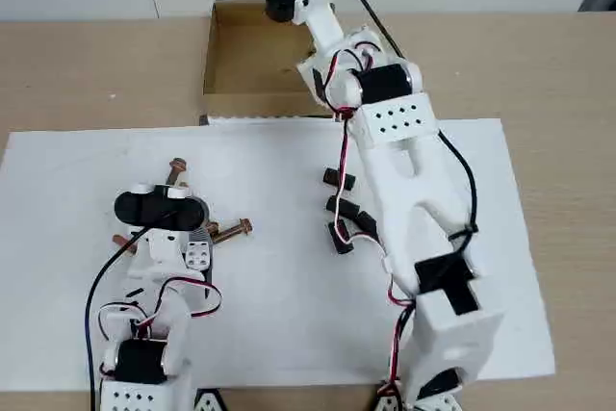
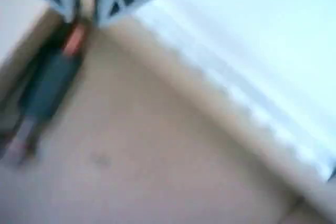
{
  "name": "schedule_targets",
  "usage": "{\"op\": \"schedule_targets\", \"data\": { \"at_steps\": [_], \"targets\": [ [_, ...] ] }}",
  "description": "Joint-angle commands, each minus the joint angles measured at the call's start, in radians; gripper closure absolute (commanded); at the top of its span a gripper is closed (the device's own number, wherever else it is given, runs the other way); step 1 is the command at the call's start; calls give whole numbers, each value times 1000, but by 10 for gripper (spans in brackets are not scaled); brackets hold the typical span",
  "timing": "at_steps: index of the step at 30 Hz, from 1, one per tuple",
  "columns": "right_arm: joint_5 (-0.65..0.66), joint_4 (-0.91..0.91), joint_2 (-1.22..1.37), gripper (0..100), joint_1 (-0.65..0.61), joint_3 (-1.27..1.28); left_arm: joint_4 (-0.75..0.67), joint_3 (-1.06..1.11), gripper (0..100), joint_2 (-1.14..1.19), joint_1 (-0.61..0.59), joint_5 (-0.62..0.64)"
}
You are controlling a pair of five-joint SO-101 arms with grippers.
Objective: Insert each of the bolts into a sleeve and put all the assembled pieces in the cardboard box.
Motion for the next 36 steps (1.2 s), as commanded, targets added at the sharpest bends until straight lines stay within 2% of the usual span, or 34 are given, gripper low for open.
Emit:
{"op": "schedule_targets", "data": {
  "at_steps": [1, 13, 20, 32, 36],
  "targets": [
    [3, 134, -113, 994, 7, -48, 3, -4, 994, -9, -2, -3],
    [2, 651, -214, 995, 8, -46, 3, -4, 994, -9, -3, -3],
    [3, 668, -243, 995, 8, -28, 3, -4, 994, -9, -3, -3],
    [14, 659, -344, 991, 7, 387, 3, -2, 994, -9, -3, -2],
    [150, 656, -300, 990, 7, 433, 3, -2, 994, -9, -3, -2]
  ]
}}
